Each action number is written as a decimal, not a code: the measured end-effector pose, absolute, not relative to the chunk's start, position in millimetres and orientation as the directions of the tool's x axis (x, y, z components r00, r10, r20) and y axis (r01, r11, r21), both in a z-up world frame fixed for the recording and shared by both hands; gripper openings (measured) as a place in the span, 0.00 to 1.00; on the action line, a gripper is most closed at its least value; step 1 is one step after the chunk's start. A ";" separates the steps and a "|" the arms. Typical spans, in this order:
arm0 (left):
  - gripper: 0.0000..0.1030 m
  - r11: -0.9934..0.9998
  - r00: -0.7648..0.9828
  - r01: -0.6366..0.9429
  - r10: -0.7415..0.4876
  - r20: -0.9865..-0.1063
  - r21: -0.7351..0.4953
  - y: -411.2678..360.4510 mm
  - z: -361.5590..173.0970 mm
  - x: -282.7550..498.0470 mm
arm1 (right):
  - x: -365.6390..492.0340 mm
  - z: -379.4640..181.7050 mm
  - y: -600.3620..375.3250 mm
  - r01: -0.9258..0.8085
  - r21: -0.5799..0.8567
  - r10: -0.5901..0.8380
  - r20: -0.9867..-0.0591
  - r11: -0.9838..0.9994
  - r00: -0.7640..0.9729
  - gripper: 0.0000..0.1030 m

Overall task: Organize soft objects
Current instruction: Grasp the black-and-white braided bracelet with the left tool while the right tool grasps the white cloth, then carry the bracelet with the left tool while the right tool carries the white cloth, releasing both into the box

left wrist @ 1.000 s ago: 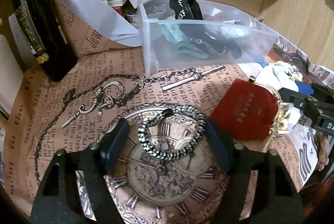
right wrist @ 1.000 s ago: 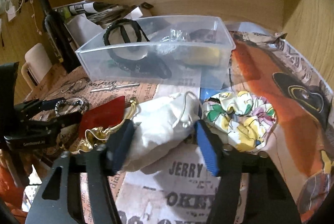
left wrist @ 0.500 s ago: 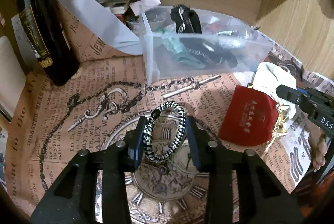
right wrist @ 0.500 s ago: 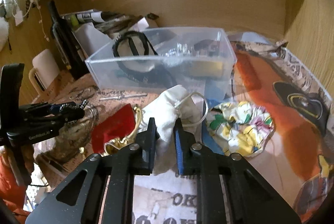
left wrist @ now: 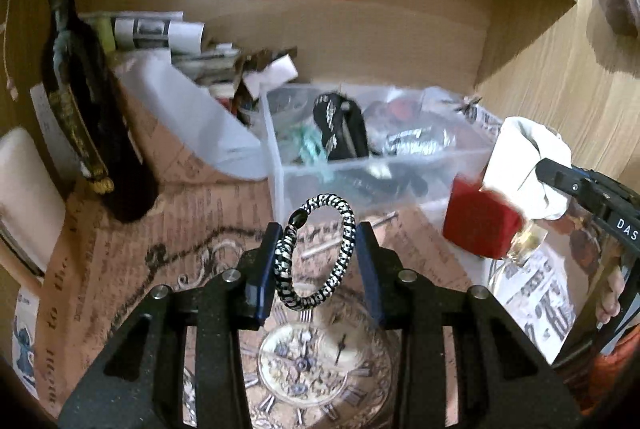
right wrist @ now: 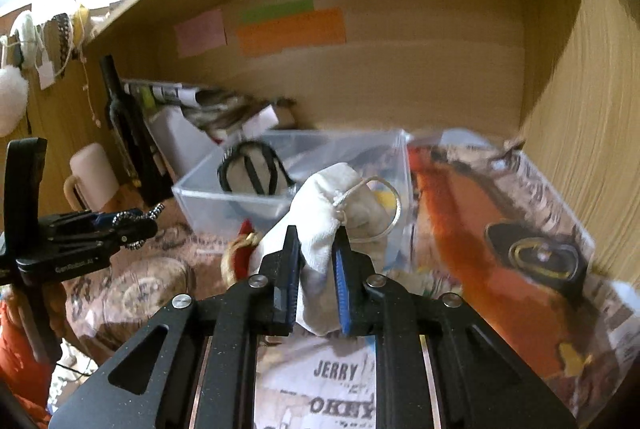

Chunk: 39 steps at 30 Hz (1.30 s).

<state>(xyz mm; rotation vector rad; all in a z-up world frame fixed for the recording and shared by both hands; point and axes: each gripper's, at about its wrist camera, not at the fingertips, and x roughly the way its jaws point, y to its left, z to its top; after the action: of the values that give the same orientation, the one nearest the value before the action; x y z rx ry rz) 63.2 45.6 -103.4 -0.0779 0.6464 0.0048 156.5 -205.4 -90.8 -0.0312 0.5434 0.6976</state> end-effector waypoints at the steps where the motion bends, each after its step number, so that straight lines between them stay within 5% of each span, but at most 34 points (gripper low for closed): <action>1: 0.36 0.997 0.803 -0.024 -0.023 -0.596 -0.072 45.7 -100.5 64.7 | 156.8 -88.3 -205.8 -0.620 0.149 0.605 -0.478 0.770 0.637 0.13; 19: 0.36 0.998 0.851 0.001 -0.036 -0.523 -0.067 46.7 -53.8 127.3 | 196.7 -44.2 -177.6 -0.655 0.104 0.643 -0.359 0.748 0.677 0.14; 36: 0.37 0.990 0.761 -0.022 -0.073 -0.645 -0.138 59.9 -88.3 193.1 | 245.9 -90.3 -127.8 -0.675 0.117 0.622 -0.524 0.729 0.582 0.14; 39: 0.47 0.991 0.755 -0.023 -0.072 -0.652 -0.135 58.4 -91.2 195.4 | 249.7 -99.3 -122.6 -0.676 0.104 0.606 -0.556 0.730 0.569 0.14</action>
<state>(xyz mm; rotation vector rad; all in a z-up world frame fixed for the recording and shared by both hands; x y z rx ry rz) 195.4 58.4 -91.2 -0.1379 0.7160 -0.0266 249.7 -122.6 -99.3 -0.1253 0.6034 0.7544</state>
